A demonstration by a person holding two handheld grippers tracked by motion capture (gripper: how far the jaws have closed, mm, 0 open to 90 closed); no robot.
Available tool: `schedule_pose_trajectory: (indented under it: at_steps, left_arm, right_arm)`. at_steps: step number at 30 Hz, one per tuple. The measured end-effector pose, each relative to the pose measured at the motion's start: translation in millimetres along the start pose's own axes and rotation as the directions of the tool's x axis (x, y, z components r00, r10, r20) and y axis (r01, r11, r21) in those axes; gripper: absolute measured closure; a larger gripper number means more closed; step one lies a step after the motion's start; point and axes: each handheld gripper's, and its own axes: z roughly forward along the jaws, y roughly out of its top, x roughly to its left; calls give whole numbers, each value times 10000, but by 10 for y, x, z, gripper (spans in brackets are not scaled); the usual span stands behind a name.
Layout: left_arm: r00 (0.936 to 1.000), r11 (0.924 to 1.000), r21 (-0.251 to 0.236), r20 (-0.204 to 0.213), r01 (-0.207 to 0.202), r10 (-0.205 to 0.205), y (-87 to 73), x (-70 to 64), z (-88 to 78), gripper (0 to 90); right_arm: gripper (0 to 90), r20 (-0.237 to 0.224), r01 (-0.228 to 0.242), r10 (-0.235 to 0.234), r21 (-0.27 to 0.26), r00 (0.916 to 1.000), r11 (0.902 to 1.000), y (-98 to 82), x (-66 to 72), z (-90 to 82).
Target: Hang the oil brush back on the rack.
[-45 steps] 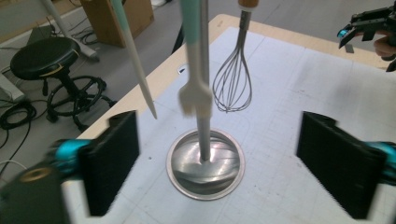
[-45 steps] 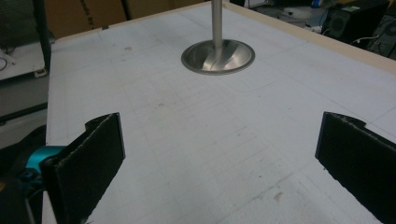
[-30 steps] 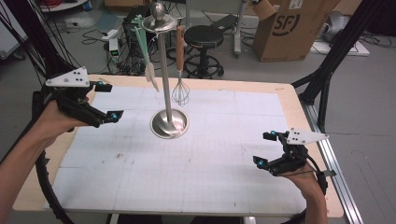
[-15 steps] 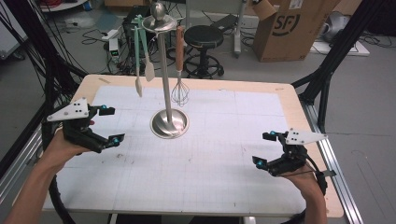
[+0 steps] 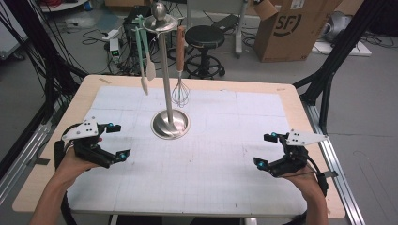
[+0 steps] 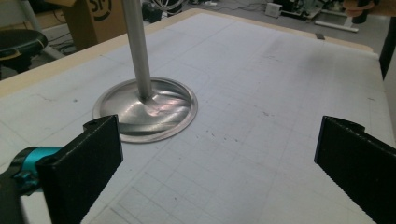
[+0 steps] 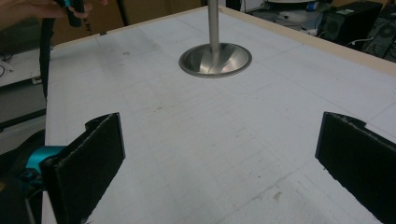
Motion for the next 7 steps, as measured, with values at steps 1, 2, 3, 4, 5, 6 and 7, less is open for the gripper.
schedule_pose_trajectory:
  at_steps: [1, 2, 3, 4, 5, 6, 7]
  left_arm:
    - [10000, 10000, 63, -98, 0, 1, -10, 2, 0, 17]
    - [9999, 10000, -12, -149, 39, -39, -23, 2, -4, 16]
    - [9999, 10000, -3, -113, 20, -20, -35, 7, -8, 17]
    - [9999, 10000, 9, -128, 59, -59, -48, 6, -7, 16]
    - [9999, 9999, 95, -127, 87, -85, -57, 9, -5, 17]
    - [9999, 9999, 155, -139, 74, -72, -58, 10, -5, 17]
    - [9998, 9999, 84, -160, 74, -72, -56, 7, -5, 16]
  right_arm:
    - [0, 2, -9, 9, -40, 10000, 10000, 0, -6, 4]
    - [0, 14, 9, -9, -3, 10000, 10000, -1, -11, -1]
    - [0, 37, -17, 17, -2, 10000, 10000, -2, -9, -5]
    - [0, 23, 14, -14, -62, 10000, 10000, -1, -11, -5]
    - [0, -12, -15, 15, -72, 10000, 10000, 0, -10, -10]
    - [0, 0, 13, -13, -86, 10000, 10000, -2, -14, -13]
    - [0, -9, 20, -20, -88, 10000, 10000, -4, -15, -14]
